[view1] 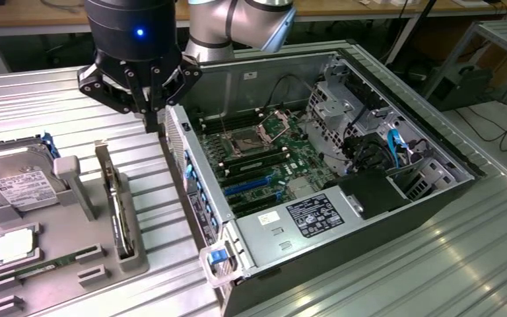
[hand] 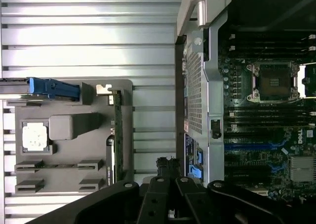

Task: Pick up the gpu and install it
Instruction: 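Reach for the gpu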

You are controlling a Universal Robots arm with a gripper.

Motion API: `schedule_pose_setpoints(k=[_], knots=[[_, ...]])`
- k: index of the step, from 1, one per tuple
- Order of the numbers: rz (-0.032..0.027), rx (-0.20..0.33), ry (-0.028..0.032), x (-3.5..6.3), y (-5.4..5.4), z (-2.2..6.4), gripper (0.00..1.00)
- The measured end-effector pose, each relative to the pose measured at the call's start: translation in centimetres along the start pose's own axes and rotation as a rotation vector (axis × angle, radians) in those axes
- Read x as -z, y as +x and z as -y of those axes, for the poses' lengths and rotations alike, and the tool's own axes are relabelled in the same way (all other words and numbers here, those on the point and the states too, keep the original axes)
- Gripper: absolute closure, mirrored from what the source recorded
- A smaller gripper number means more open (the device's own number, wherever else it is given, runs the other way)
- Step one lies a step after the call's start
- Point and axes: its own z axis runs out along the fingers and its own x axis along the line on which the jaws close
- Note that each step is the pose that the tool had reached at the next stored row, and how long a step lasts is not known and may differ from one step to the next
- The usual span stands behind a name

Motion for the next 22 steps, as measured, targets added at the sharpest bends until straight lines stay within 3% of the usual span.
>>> schedule_pose_setpoints(k=[16,22], knots=[[-0.0007,0.002,-0.0001,-0.12,2.7,0.04,0.89],[-0.001,0.007,-0.0002,-0.14,4.4,0.3,0.89]])
